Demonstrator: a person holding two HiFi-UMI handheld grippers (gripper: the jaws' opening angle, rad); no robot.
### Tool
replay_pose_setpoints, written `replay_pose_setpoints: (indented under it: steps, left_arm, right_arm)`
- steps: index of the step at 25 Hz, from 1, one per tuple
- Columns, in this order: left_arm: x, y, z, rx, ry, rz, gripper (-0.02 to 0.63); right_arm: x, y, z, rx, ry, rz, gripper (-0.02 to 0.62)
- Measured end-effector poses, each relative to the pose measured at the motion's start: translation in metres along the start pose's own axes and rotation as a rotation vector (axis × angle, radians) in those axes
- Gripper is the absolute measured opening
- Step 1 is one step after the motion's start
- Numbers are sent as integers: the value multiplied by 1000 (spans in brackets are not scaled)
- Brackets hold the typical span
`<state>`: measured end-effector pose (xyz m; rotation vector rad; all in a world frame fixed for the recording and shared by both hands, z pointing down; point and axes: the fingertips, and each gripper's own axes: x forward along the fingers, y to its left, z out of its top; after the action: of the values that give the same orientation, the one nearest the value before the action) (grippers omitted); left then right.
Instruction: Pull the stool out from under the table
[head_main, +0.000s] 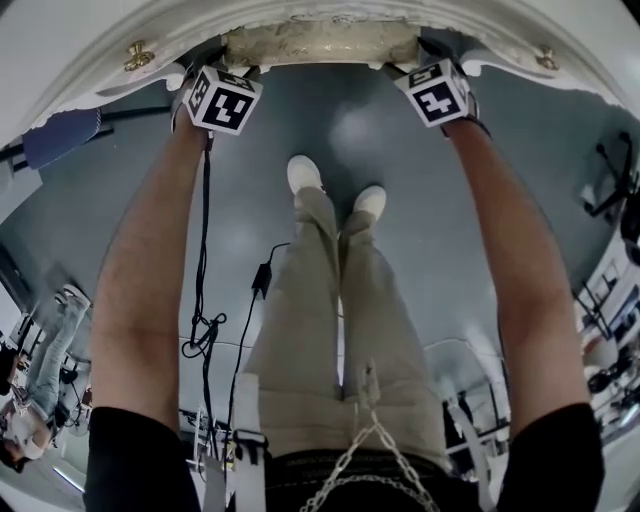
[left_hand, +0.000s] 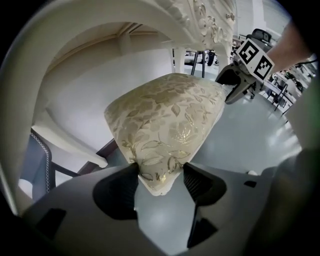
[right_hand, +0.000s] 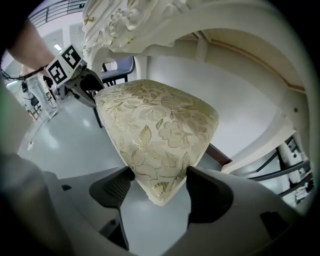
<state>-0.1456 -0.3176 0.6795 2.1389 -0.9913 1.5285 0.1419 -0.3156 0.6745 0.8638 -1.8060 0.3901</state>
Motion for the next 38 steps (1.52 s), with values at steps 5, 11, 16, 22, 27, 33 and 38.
replay_pose_setpoints:
  steps: [5, 11, 16, 22, 27, 33, 38]
  left_arm:
    - [-2, -18, -1, -45, -11, 8, 284]
    - [19, -39, 50, -62, -3, 13, 284]
    - [27, -54, 44, -70, 17, 1, 284]
    - [38, -79, 26, -79, 50, 2, 284]
    - [37, -100, 11, -78, 72, 2, 284]
    - [17, -123, -14, -63, 100, -25, 284]
    - [3, -139, -37, -61, 82, -48, 284]
  right_arm:
    - [-3, -8, -6, 2, -29, -3, 328]
    - [1, -65, -25, 18, -27, 4, 327]
    - [5, -62, -42, 8, 8, 30, 327]
    - [14, -52, -69, -11, 38, 64, 327]
    - [11, -31, -94, 6, 63, 114, 327]
    - [-10, -2, -116, 22, 89, 127, 322]
    - [-19, 23, -132, 24, 86, 117, 324]
